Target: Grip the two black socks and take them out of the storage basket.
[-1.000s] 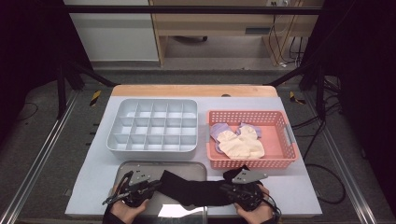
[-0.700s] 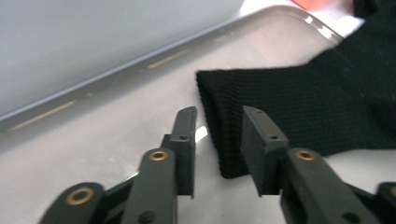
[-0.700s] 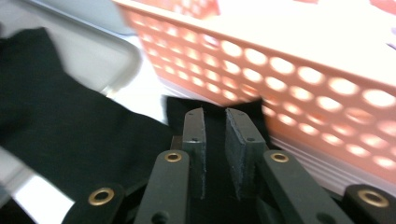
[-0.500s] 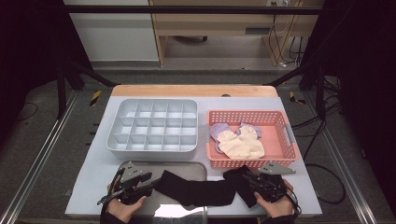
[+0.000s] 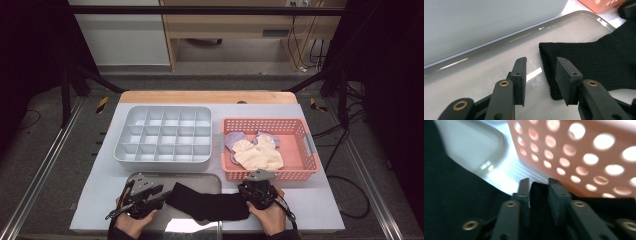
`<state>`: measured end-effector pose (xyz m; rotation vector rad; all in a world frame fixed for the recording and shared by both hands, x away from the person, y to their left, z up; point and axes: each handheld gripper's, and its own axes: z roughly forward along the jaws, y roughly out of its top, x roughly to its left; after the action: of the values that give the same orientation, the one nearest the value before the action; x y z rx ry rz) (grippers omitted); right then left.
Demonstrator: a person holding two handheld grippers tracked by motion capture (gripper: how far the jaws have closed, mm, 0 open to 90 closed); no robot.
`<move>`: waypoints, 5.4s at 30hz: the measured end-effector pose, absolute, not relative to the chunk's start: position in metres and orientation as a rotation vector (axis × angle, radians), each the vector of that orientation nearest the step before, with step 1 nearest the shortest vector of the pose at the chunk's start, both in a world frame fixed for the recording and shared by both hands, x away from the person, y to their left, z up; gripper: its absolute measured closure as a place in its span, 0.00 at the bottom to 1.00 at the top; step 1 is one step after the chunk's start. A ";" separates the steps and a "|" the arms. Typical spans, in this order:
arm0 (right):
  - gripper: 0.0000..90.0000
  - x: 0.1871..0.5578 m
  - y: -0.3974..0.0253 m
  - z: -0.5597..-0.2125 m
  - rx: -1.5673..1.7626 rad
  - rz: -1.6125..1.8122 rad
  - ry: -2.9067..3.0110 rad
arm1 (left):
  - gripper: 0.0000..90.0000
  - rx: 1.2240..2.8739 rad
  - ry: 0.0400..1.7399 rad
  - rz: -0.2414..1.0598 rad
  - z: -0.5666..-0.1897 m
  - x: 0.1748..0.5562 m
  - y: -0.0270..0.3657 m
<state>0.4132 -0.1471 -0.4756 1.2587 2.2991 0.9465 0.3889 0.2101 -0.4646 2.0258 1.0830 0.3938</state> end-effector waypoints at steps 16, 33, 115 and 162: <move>1.00 0.389 -0.169 -0.424 1.168 1.197 2.177 | 0.67 2.110 1.051 0.400 -0.470 0.390 0.202; 1.00 0.379 -0.158 -0.397 1.059 1.457 2.136 | 0.69 2.122 1.047 0.406 -0.471 0.390 0.200; 0.83 0.398 -0.073 -0.432 1.013 1.337 2.454 | 0.70 2.083 1.040 0.380 -0.464 0.389 0.202; 0.97 0.380 -0.172 -0.436 1.155 1.060 2.248 | 0.97 2.085 0.915 0.267 -0.438 0.384 0.147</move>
<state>0.3802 -0.1724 -0.4358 1.1551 2.2478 1.0603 0.3839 0.1465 -0.4383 2.0848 0.9155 0.2672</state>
